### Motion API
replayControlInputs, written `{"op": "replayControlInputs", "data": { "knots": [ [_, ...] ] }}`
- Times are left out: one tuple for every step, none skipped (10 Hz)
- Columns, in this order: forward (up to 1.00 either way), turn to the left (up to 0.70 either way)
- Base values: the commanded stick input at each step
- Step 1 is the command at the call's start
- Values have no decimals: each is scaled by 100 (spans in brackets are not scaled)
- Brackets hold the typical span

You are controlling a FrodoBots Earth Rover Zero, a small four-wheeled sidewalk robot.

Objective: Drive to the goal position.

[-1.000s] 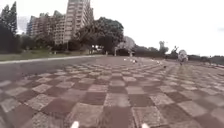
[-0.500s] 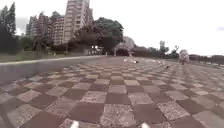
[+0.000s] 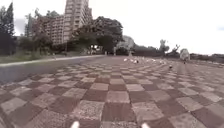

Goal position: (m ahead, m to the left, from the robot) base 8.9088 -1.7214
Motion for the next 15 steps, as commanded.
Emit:
{"op": "replayControlInputs", "data": {
  "knots": [
    [70, 0],
    [70, 0],
    [70, 0],
    [70, 0],
    [70, 0],
    [70, 0],
    [70, 0],
    [70, 0],
    [70, 0],
    [70, 0],
    [70, 0],
    [70, 0],
    [70, 0],
    [70, 0],
    [70, 0]
  ]
}}
